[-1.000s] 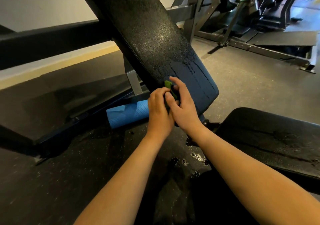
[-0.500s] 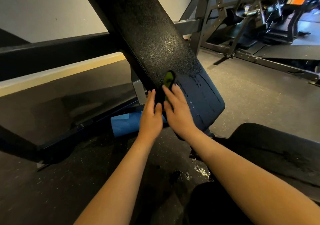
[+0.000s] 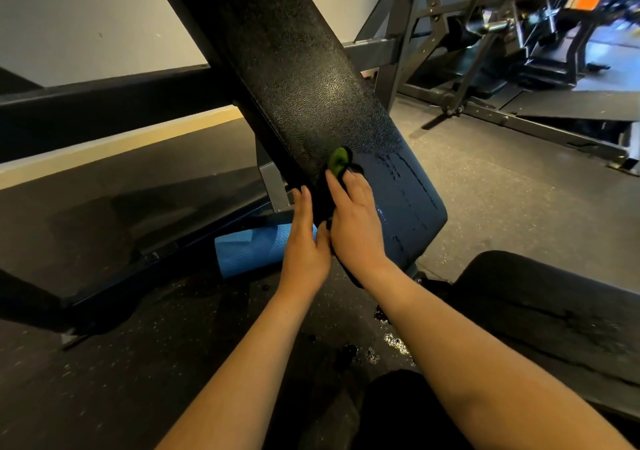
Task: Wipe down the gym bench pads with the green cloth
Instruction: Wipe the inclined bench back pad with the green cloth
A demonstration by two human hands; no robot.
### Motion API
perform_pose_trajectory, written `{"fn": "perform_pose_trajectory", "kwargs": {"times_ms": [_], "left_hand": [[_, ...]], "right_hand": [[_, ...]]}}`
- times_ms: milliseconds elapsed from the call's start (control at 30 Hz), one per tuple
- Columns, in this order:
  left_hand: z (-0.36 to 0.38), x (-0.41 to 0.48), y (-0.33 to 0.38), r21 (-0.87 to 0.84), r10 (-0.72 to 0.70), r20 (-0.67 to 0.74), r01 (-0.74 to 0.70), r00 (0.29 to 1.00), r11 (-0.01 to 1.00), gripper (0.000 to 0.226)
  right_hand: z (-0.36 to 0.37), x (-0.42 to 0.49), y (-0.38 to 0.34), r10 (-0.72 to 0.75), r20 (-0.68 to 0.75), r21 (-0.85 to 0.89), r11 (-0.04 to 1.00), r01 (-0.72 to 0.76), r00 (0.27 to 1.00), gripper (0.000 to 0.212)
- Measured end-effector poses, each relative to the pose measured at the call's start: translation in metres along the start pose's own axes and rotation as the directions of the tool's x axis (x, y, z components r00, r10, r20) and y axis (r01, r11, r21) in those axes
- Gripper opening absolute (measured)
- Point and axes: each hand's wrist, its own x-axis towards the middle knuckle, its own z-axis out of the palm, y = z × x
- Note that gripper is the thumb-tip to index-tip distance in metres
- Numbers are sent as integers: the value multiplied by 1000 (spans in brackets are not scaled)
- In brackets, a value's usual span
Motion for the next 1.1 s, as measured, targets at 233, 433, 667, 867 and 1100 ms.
{"fn": "perform_pose_trajectory", "kwargs": {"times_ms": [233, 433, 667, 867, 1100], "left_hand": [[-3, -1, 4, 1, -4, 43, 4, 999, 1000, 78], [1, -3, 8, -6, -35, 37, 35, 999, 999, 82], [5, -4, 10, -114, -79, -13, 77, 997, 991, 76], [3, -3, 10, -86, -86, -12, 85, 996, 993, 76], [-2, -1, 11, -117, -133, 1, 132, 991, 984, 83]], "right_hand": [[-12, -28, 7, 197, -8, 104, 975, -196, 980, 55], [-7, 34, -20, 52, 44, 200, 978, -60, 998, 45], [-12, -36, 17, 65, 36, 29, 997, -66, 997, 48], [-16, -59, 20, 270, -19, 16, 963, -270, 963, 54], [-16, 45, -38, 96, 62, 298, 948, -110, 993, 51]]}}
